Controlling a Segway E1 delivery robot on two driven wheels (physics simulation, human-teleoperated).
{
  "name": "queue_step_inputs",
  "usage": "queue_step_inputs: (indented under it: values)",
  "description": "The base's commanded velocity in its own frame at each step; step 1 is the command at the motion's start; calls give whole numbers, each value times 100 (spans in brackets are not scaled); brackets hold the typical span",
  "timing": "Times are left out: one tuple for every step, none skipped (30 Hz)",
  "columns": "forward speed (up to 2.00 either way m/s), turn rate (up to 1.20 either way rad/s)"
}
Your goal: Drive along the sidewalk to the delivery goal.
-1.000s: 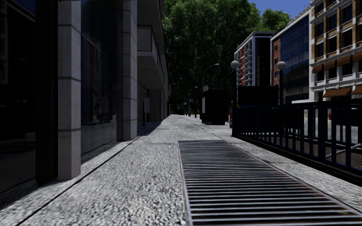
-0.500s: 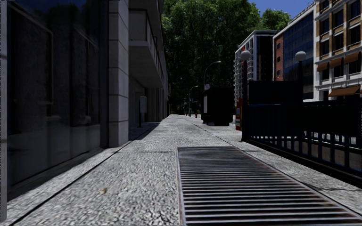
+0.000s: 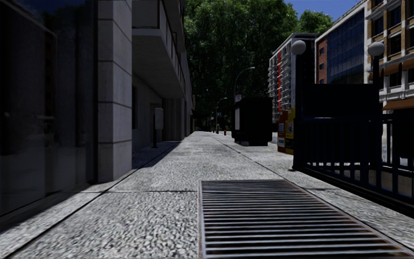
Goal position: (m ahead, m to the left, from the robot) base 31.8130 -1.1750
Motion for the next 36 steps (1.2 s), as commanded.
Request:
queue_step_inputs:
  values:
    - [200, 0]
    - [200, 0]
    - [200, 0]
    - [200, 0]
    - [200, 0]
    - [200, 0]
    - [200, 0]
    - [200, 0]
    - [200, 0]
    - [200, 0]
    - [200, 0]
    - [200, 0]
    - [200, 0]
    - [200, 0]
    - [200, 0]
    - [200, 0]
    - [200, 0]
    - [200, 0]
    - [200, 0]
    - [200, 0]
    - [200, 0]
    - [200, 0]
    - [200, 0]
    - [200, 0]
    - [200, 0]
    - [200, 0]
    - [200, 0]
    - [200, 0]
    - [200, 0]
    - [200, 0]
    - [200, 0]
    - [200, 0]
    - [200, 0]
    - [200, 0]
    - [200, 0]
    - [200, 0]
